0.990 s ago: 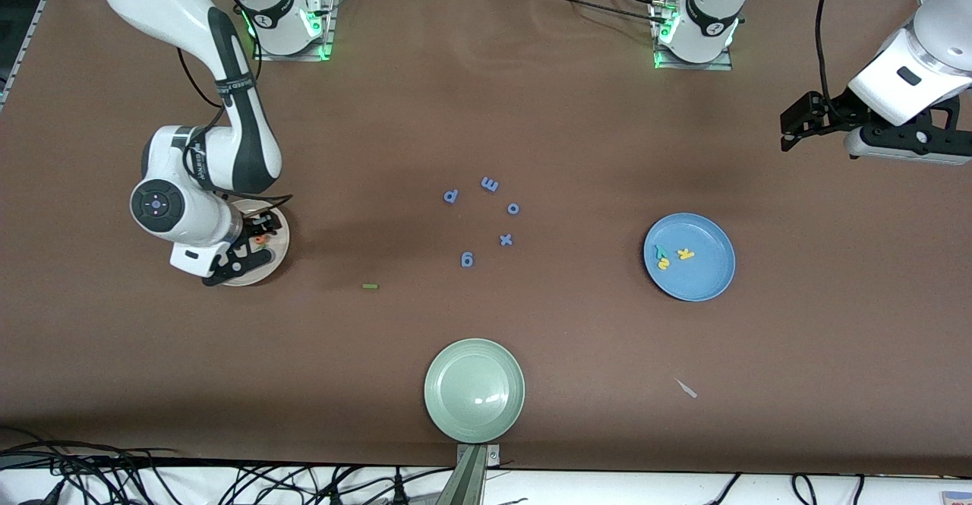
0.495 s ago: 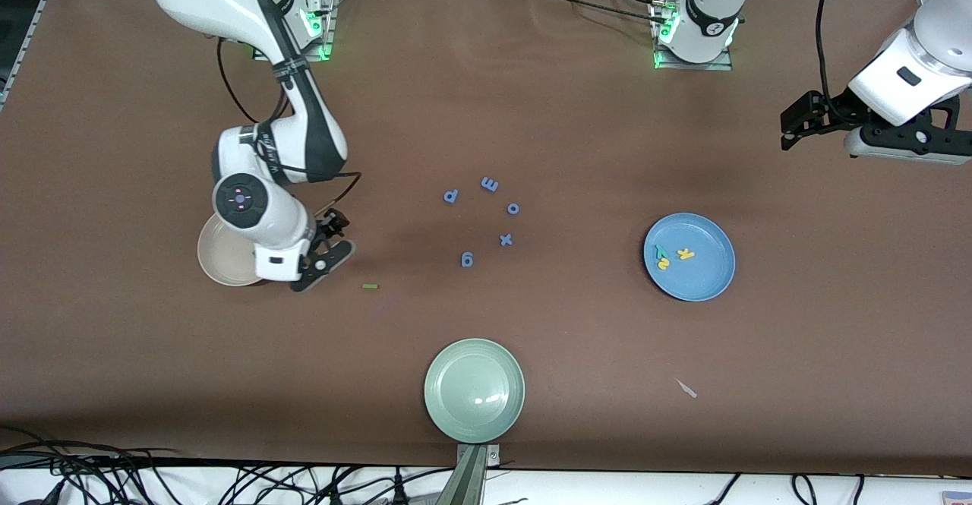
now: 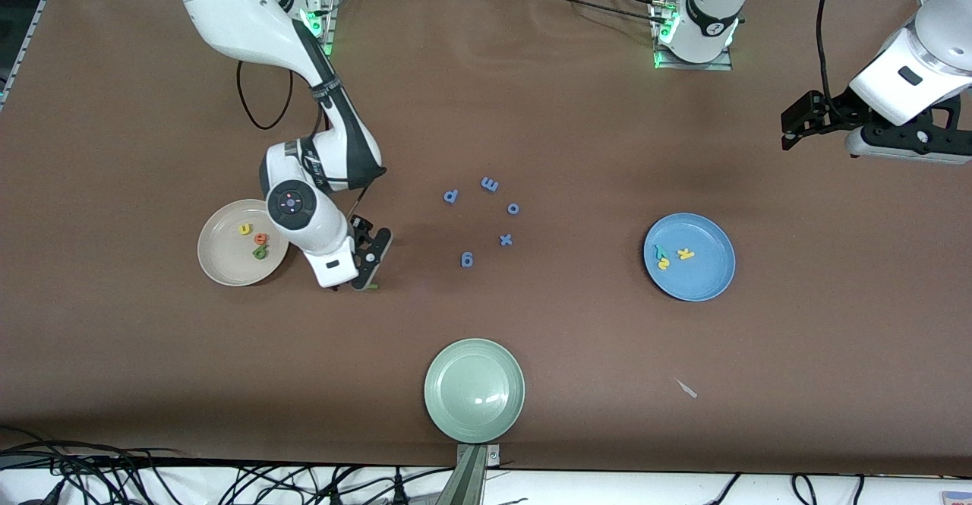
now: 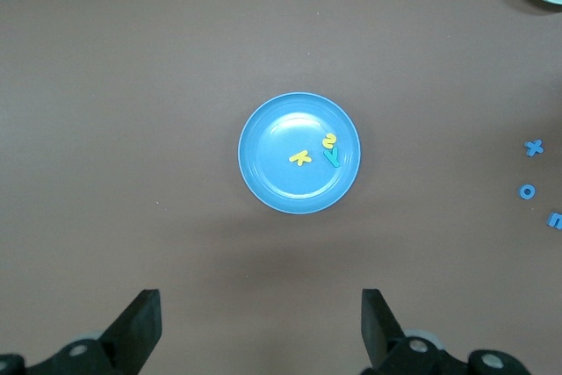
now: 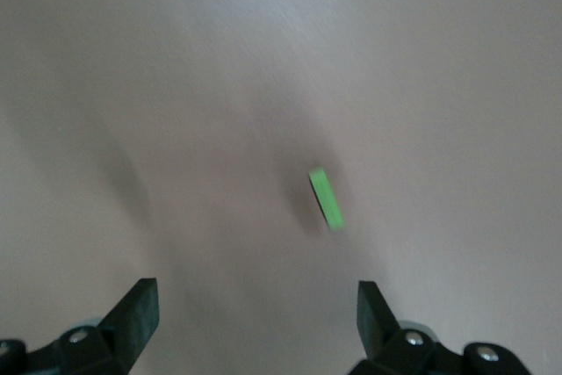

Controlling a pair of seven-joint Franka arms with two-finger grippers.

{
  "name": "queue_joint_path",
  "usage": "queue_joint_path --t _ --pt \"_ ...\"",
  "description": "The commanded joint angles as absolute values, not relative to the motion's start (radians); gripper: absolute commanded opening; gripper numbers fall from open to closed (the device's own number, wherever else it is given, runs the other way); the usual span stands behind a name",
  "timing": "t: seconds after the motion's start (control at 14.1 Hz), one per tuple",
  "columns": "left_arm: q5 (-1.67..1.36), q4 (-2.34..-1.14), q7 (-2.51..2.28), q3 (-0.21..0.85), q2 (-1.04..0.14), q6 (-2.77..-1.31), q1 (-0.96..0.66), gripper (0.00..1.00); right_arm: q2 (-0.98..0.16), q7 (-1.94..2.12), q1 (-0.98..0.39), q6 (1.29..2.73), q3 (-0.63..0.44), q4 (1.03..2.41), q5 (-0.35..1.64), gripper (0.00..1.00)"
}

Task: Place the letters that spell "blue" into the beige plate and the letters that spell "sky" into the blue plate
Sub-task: 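Move the right gripper over the green bar letter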

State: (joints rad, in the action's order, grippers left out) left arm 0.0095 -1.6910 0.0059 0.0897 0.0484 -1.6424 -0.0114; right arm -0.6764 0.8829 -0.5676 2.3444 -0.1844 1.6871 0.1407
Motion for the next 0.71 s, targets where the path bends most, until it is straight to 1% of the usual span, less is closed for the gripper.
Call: queue_joint_path --t 0.0,0.21,0.42,0.64 --pt "-0.002 -1.667 -0.002 0.084 0.044 -1.618 -0.012 1.0 -0.759 0.998 -0.557 2.341 -0.17 1.568 0.143 1.0" --pt "0.0 -1.667 -0.003 0.084 0.044 -1.618 -0.012 1.0 -0.79 1.015 -0.557 2.347 -0.163 1.537 0.14 1.0" --pt "0.0 -1.667 -0.002 0.084 0.044 -1.618 -0.012 1.0 -0.824 1.084 -0.557 2.396 -0.163 1.52 0.141 1.0" --pt "-0.002 -1.667 -0.002 0.084 0.044 -1.618 -0.012 1.0 -0.844 1.127 -0.548 2.398 -0.163 1.489 0.143 1.0"
